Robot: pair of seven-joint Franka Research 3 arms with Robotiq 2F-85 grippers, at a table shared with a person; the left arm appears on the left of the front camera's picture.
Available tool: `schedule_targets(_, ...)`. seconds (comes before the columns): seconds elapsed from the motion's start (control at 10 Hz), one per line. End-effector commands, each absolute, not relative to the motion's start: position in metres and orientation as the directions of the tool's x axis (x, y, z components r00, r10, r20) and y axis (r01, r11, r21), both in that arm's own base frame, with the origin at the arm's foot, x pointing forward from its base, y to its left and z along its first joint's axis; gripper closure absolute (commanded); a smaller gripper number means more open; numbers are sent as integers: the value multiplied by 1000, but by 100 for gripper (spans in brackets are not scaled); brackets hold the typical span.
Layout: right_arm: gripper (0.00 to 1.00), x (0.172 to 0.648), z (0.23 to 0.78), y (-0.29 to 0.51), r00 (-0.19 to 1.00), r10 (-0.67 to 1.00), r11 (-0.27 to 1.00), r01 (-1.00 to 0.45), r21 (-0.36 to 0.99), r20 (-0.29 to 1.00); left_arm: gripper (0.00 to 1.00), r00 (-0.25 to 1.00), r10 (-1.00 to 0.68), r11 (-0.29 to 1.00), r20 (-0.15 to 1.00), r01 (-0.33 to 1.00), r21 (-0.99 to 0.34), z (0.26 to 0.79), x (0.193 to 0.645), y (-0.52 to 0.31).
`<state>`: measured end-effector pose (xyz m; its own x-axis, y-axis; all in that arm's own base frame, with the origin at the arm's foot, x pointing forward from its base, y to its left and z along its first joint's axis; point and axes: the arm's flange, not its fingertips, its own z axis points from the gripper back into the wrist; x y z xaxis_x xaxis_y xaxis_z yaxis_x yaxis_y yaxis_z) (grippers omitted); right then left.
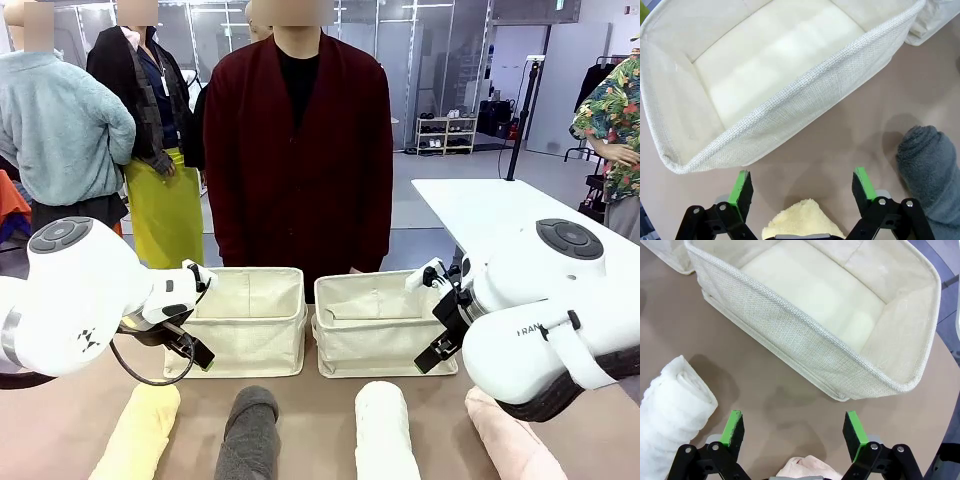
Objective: Divide the towels into two baskets.
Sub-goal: Pick up one hotel-folded towel and place it in the Fabric basket indicated by the person.
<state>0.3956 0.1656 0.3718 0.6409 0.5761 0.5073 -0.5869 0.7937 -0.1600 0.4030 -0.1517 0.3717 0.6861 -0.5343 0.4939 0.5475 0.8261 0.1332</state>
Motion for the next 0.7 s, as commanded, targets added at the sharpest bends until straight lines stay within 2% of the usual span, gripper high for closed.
schedule_targets(0.0, 0, 396, 372, 166, 641, 576, 794, -587, -160, 507, 0, 686, -534, 826, 494, 547, 133, 372, 403, -152)
schedule_targets(0.1, 0, 392, 383, 165, 632, 577, 791, -591, -161, 517, 0, 685, -543, 817, 486, 564, 119, 384, 401, -153)
schedule_targets(0.2, 0, 387, 396, 166, 643, 561, 787, -609, -98, 521, 0, 691, -547, 816, 473, 566, 116, 397, 399, -152)
schedule_targets(0.4, 0, 385, 421, 162, 661, 536, 779, -627, -6, 525, 0, 733, -520, 821, 438, 571, 20, 421, 394, -141)
schedule_targets(0.6, 0, 384, 436, 148, 704, 493, 769, -627, 122, 511, 0, 760, -508, 759, 405, 617, -207, 439, 390, -120)
